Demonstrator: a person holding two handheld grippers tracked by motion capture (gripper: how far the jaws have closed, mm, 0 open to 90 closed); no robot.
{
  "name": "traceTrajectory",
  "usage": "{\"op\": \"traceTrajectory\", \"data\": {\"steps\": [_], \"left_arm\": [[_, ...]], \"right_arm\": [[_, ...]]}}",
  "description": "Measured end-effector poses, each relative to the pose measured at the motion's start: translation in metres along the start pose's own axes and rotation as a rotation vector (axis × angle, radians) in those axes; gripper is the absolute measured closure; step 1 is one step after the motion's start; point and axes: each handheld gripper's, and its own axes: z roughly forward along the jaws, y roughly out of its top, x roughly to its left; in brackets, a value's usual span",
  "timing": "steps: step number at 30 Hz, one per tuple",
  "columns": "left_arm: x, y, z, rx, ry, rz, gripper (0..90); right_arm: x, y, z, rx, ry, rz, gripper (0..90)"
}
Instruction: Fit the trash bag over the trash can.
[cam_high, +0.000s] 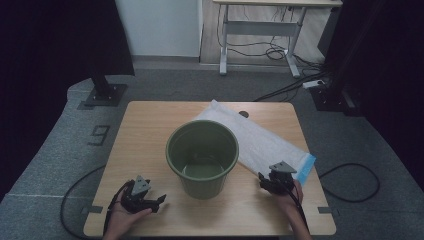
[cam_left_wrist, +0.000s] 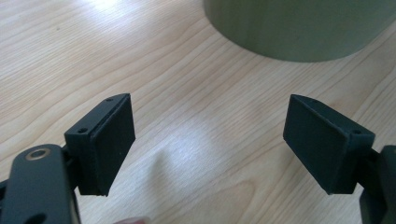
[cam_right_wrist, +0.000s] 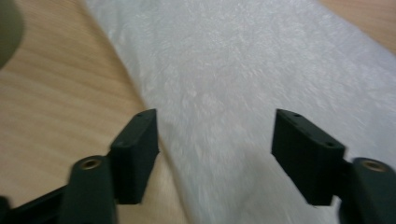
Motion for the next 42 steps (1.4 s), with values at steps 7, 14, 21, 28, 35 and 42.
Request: {"op": "traceTrajectory", "data": {"steps": [7,14,21,28,35,42], "left_arm": [[0.01,-0.009,-0.003,-0.004,-0.028,-0.052,16.7],[0.011,-0.006,-0.004,-0.01,-0.037,-0.059,16.9],[0.016,-0.004,-0.002,-0.009,-0.036,-0.064,16.9],[0.028,-0.003,-0.005,-0.024,-0.031,-0.087,17.5],[0.035,-0.004,-0.004,-0.028,-0.029,-0.104,19.0],[0.039,-0.008,-0.012,-0.04,-0.023,-0.118,19.3]], "right_arm": [[-0.011,0.0,0.01,0.039,0.006,0.054,62.5],[-0.029,-0.014,-0.007,0.042,0.067,0.093,88.7],[-0.044,-0.043,-0.044,0.047,0.085,0.139,88.9],[-0.047,-0.059,-0.063,0.058,0.094,0.141,78.3],[-0.015,-0.036,-0.057,-0.034,0.12,0.033,34.8],[0.02,-0.005,-0.018,-0.035,0.154,-0.068,26.5]]}}
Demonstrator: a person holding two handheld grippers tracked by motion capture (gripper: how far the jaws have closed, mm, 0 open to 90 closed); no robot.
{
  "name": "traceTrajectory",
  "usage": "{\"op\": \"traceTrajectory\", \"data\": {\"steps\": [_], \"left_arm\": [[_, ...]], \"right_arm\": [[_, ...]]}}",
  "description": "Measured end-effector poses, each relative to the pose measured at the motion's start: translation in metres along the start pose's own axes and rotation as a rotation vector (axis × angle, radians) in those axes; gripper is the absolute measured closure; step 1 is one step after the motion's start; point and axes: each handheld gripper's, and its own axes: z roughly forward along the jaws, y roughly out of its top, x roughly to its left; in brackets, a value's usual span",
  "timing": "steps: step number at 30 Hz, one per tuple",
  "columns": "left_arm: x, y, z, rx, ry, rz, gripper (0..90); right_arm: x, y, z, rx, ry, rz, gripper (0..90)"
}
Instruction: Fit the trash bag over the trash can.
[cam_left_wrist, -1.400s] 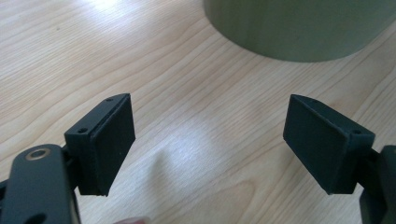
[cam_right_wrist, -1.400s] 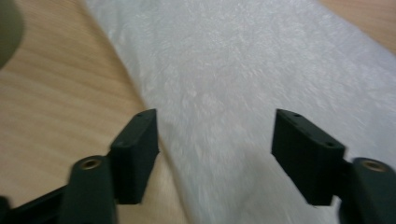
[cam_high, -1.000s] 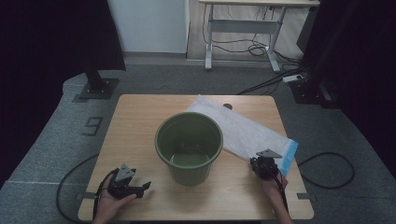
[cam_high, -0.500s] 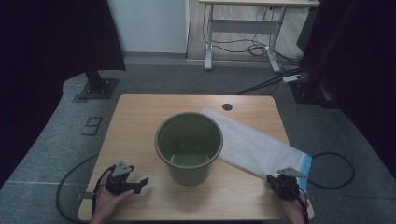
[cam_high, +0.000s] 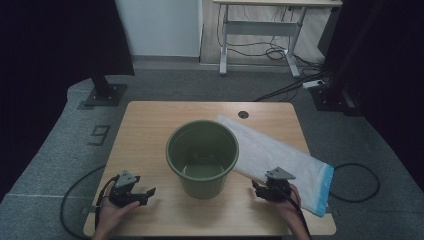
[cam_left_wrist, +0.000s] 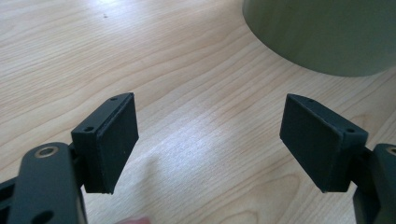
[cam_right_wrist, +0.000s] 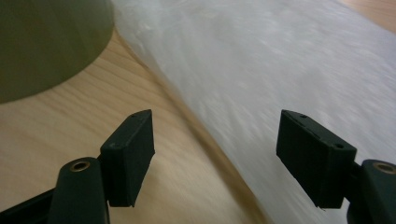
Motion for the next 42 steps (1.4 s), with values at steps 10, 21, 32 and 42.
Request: {"op": "traceTrajectory", "data": {"steps": [10,21,32,42], "left_arm": [[0.014,-0.011,-0.017,-0.045,0.007,-0.064,19.3],[0.017,-0.006,-0.016,-0.066,-0.026,-0.068,19.2],[0.022,-0.006,-0.015,-0.071,-0.019,-0.091,20.5],[0.022,-0.007,-0.012,-0.053,0.005,-0.091,21.4]], "right_arm": [[0.019,0.041,0.046,0.0,0.063,-0.028,25.7],[0.024,0.041,0.072,0.06,0.093,-0.007,29.6],[0.013,0.043,0.075,0.041,0.065,0.043,71.4],[-0.012,0.049,0.044,-0.094,0.045,0.212,89.0]]}}
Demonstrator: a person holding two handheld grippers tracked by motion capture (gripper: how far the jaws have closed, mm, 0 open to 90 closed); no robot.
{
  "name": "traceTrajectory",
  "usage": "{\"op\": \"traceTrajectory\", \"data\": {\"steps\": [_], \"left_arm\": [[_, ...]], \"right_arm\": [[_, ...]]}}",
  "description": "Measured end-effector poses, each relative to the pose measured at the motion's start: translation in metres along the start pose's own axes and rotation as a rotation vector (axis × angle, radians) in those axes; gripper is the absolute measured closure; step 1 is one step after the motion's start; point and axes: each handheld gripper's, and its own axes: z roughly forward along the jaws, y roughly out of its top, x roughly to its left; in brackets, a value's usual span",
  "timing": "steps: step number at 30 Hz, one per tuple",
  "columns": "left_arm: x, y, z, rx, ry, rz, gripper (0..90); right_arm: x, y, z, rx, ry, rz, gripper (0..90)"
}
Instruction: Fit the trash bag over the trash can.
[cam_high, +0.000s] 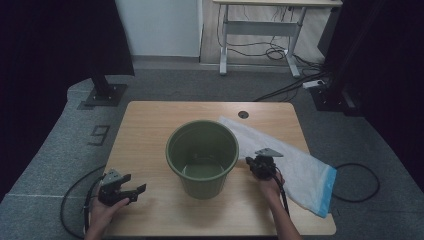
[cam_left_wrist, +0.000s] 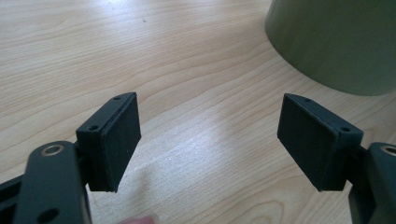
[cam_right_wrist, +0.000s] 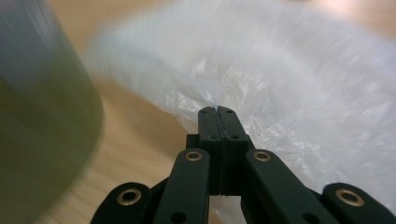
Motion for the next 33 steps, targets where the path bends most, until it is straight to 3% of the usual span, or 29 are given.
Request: {"op": "traceTrajectory", "data": {"steps": [4,9,15,17,33], "left_arm": [[0.002,-0.001,0.0,-0.003,0.005,-0.018,21.8],[0.003,-0.001,-0.002,-0.02,0.002,-0.037,22.3],[0.004,-0.001,-0.002,-0.014,0.007,-0.044,22.6],[0.004,-0.001,-0.001,-0.011,0.009,-0.048,22.6],[0.002,-0.001,0.001,-0.005,0.004,-0.054,22.7]], "right_arm": [[0.001,0.01,-0.025,-0.141,-0.008,0.022,89.0],[0.008,0.024,-0.056,-0.259,-0.023,0.024,89.1],[0.013,0.053,-0.103,-0.436,0.001,0.069,89.2],[0.016,0.061,-0.118,-0.488,0.001,0.061,89.2],[0.033,0.089,-0.176,-0.678,0.04,0.034,89.2]]}}
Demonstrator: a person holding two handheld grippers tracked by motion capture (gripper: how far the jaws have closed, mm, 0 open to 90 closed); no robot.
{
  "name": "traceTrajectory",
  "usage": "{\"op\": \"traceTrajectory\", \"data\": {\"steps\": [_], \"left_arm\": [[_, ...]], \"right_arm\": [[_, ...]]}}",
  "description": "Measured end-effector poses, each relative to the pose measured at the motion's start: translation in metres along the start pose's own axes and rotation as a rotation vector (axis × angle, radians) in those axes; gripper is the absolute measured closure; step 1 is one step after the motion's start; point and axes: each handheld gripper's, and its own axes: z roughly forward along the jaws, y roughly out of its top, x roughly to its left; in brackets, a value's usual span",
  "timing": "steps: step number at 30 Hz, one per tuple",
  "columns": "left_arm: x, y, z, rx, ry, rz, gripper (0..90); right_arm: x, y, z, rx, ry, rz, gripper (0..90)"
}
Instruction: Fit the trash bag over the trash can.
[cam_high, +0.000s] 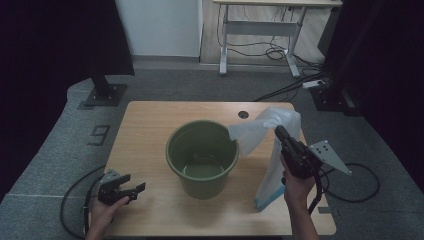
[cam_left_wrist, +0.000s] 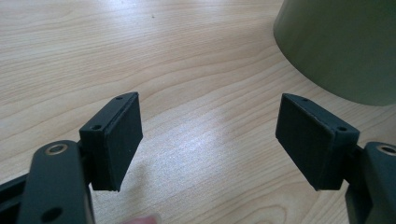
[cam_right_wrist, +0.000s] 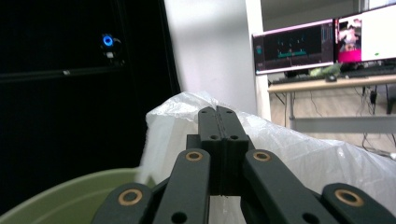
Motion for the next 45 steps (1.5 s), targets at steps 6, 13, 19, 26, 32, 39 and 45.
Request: {"op": "traceTrajectory", "data": {"steps": [6,13,19,26,32,39,45], "left_arm": [[-0.001,0.0,0.003,0.011,-0.003,0.003,22.7],[-0.004,0.0,0.004,0.016,-0.008,0.011,22.7],[-0.003,0.0,0.005,0.021,-0.007,0.011,22.7],[-0.004,0.001,0.004,0.013,-0.008,0.013,23.0],[-0.003,0.001,0.005,0.016,-0.014,0.011,23.0],[-0.003,0.0,0.006,0.026,-0.035,0.004,22.9],[-0.003,0.0,0.008,0.04,-0.036,0.002,22.9]], "right_arm": [[0.009,0.017,-0.01,-0.061,0.006,-0.014,89.2],[0.025,0.035,-0.013,-0.092,0.052,-0.044,89.2],[0.04,0.045,-0.01,-0.101,0.091,-0.069,89.2],[0.055,0.054,-0.006,-0.121,0.125,-0.08,89.2],[0.062,0.067,-0.004,-0.144,0.149,-0.079,89.2],[0.075,0.068,-0.008,-0.133,0.181,-0.113,89.2],[0.078,0.048,-0.002,-0.086,0.177,-0.141,89.1]]}}
